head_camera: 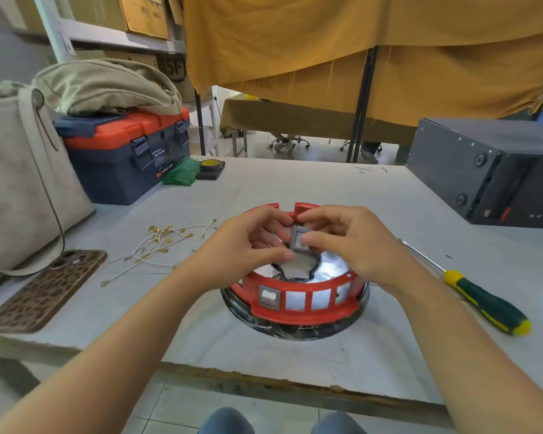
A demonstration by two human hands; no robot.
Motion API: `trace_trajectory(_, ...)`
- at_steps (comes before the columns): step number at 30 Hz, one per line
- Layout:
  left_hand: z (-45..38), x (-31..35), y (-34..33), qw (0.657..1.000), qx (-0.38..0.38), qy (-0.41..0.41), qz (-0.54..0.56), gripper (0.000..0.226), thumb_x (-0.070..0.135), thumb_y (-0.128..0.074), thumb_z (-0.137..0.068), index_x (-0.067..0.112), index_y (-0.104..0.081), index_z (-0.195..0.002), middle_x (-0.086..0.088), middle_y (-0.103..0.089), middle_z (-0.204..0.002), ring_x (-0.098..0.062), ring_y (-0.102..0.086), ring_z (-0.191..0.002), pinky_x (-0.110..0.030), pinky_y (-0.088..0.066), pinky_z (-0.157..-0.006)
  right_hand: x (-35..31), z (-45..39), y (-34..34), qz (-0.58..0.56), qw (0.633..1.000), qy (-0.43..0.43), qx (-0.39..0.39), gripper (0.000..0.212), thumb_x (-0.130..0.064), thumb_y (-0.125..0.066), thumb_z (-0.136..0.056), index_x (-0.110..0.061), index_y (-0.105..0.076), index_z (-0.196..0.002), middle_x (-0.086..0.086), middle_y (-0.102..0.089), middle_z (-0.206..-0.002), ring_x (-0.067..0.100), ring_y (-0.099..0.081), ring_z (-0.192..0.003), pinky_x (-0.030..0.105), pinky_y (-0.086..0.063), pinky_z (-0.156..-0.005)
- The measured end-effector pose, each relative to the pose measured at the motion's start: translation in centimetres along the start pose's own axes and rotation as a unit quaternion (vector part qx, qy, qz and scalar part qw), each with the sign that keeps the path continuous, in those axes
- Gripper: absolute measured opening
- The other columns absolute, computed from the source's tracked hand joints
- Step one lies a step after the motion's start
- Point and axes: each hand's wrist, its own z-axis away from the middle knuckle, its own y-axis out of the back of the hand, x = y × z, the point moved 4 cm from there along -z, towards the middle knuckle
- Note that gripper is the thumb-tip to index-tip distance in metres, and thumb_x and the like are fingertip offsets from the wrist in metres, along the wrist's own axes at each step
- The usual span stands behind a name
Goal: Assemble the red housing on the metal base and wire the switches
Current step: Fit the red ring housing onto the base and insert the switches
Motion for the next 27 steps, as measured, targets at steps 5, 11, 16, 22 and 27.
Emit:
trace_trajectory(5, 2.9, -0.5, 1.3, 0.993, -0.050, 0.000, -0.103, 0.014, 0.038, -0.064, -0.082, 0.040, -0.067, -0.096, 0.030, -0.063, -0.098, 0.010, -0.055, -0.096, -0.012, -0.048, -0.073, -0.1, 1.8, -0.2, -0.033, 0.999, 0.007, 0.018, 0.020, -0.020, -0.069, -0.083, -0.037, -0.069, -0.093, -0.012, -0.072, -0.091, 0.002, -0.066, -0.085, 0.009, -0.051, -0.067)
trace_trajectory(11, 4.8, -1.4, 0.2, 0.994, -0.038, -0.011, -0.099, 0.027, 0.029, -0.073, -0.076, 0.038, -0.068, -0.101, 0.023, -0.063, -0.104, 0.010, -0.052, -0.103, -0.008, -0.048, -0.078, 0.0, 3.7, -0.8, -0.040, 0.999, 0.008, 0.032, 0.023, -0.021, -0.068, -0.084, -0.044, -0.068, -0.083, -0.033, -0.066, -0.086, -0.011, -0.061, -0.087, 0.004, -0.047, -0.063)
trace_trajectory(16, 4.8, -1.8, 0.1, 0.998, -0.013, -0.017, -0.057, 0.023, 0.020, -0.074, -0.076, 0.030, -0.071, -0.097, 0.017, -0.065, -0.099, 0.005, -0.055, -0.096, -0.010, -0.048, -0.076, 0.2, 5.1, -1.3, -0.038, 0.999, 0.007, 0.029, 0.021, -0.024, -0.068, -0.082, -0.045, -0.066, -0.086, -0.035, -0.064, -0.089, -0.014, -0.058, -0.090, 0.007, -0.050, -0.062)
trace_trajectory(22, 4.7, -2.0, -0.1, 0.999, -0.001, -0.017, -0.035, 0.018, 0.018, -0.073, -0.078, 0.027, -0.072, -0.093, 0.016, -0.066, -0.094, 0.006, -0.057, -0.092, -0.008, -0.046, -0.073, -0.3, 5.8, -1.2, -0.077, 0.997, 0.008, -0.010, 0.022, -0.019, -0.071, -0.079, -0.040, -0.069, -0.087, -0.027, -0.068, -0.090, -0.010, -0.062, -0.089, 0.009, -0.051, -0.062)
trace_trajectory(27, 4.7, -2.0, -0.2, 1.000, -0.002, -0.019, -0.018, 0.014, 0.017, -0.069, -0.081, 0.024, -0.073, -0.093, 0.008, -0.067, -0.092, 0.002, -0.059, -0.089, -0.009, -0.047, -0.071, -0.3, 6.1, -1.3, -0.072, 0.997, 0.014, -0.031, 0.020, -0.020, -0.072, -0.078, -0.037, -0.070, -0.088, -0.023, -0.068, -0.093, -0.002, -0.063, -0.094, 0.013, -0.053, -0.065)
